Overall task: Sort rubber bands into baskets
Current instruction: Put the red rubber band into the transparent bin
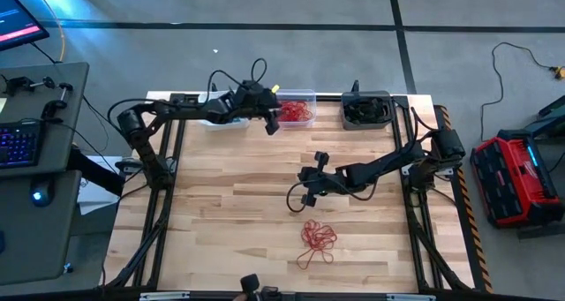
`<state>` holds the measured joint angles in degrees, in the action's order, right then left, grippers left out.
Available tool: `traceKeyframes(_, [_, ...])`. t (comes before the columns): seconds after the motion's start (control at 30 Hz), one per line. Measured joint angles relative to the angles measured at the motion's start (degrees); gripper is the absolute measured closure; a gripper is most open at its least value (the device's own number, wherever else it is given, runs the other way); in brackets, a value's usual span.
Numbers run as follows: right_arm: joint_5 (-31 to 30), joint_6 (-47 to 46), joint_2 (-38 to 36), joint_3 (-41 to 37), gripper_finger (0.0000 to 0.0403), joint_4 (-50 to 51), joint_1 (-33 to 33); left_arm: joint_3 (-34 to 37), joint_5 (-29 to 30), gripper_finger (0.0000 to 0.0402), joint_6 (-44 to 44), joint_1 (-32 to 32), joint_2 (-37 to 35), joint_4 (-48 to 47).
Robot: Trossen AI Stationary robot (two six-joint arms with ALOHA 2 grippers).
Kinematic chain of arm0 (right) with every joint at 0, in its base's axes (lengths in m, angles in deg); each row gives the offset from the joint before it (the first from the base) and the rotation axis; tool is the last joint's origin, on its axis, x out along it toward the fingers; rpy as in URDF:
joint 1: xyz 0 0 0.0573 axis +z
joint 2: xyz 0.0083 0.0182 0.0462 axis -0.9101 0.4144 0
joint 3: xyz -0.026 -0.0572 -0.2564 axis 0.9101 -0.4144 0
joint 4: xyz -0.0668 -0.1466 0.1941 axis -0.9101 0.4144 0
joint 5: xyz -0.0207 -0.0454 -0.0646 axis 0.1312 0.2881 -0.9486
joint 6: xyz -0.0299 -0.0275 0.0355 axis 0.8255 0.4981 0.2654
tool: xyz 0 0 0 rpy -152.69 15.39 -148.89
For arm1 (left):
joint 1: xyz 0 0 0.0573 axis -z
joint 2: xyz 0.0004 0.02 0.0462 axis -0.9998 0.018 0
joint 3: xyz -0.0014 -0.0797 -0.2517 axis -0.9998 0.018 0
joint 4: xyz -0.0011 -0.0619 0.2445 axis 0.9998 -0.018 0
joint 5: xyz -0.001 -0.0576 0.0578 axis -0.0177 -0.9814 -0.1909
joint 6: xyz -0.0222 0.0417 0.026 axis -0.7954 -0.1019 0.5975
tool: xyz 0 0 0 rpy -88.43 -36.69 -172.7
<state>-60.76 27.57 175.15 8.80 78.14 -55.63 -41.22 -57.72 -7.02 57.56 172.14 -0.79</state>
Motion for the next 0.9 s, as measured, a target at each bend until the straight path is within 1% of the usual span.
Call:
traceKeyframes(0.1, [0.02, -0.11, 0.00, 0.00, 0.0403, 0.13, 0.00, 0.98, -0.01, 0.0279, 2.51, 1.10, 0.00, 2.96])
traceKeyframes(0.2, [0.05, -0.12, 0.00, 0.00, 0.0403, 0.37, 0.00, 3.36, -0.02, 0.0279, 2.75, 2.22, 0.00, 8.47])
traceKeyframes(0.37, [0.24, 0.00, 0.00, 0.00, 0.0403, 0.37, 0.00, 6.99, -0.02, 0.0281, 2.71, 4.24, -0.45, 14.90])
traceKeyframes(0.53, [1.36, 0.01, 0.00, 0.02, 0.0403, 0.53, 0.00, 9.96, 0.74, 0.0282, 2.79, 6.34, -2.33, 17.64])
traceKeyframes(0.63, [1.58, 0.02, 0.00, 0.02, 0.0403, 0.83, 0.02, 11.91, 1.32, 0.0282, 2.65, 7.49, -4.39, 17.62])
traceKeyframes(0.9, [8.42, 0.02, 0.00, 0.08, 0.0403, 1.14, 0.01, 18.23, 1.42, 0.0282, 0.80, 11.54, -10.12, 19.52])
